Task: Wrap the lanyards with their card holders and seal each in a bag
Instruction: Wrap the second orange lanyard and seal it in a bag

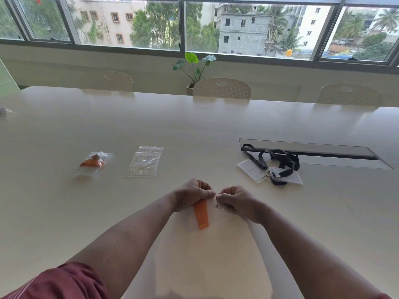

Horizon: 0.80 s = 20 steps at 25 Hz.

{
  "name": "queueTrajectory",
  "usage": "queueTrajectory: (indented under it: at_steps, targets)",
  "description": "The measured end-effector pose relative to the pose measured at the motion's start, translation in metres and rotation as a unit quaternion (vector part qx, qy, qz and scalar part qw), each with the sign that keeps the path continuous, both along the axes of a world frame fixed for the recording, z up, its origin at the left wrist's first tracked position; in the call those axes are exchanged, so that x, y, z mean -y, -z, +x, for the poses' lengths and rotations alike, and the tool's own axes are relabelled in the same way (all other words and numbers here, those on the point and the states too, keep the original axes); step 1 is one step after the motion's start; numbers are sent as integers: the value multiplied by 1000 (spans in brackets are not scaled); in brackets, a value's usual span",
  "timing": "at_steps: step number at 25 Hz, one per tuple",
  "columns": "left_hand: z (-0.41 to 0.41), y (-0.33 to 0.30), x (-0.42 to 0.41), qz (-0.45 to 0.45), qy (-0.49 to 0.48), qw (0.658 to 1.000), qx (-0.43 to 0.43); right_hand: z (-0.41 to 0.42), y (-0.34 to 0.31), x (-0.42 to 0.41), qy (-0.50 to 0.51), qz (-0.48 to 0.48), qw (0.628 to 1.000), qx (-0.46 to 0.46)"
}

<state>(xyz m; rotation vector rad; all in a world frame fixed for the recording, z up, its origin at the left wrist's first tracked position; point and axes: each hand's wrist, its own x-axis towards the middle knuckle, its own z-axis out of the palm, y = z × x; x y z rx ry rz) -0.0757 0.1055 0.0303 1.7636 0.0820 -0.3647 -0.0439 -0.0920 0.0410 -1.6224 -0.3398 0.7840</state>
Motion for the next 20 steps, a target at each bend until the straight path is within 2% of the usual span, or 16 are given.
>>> queueTrajectory:
  at_steps: [16, 20]
  targets:
    - [-2, -4, 3, -19, -16, 1000, -5, -3, -3, 2, -3, 2, 1000, -1]
    - [-1, -8, 2, -38, 5, 999, -22, 0, -2, 4, -8, 8, 1000, -14]
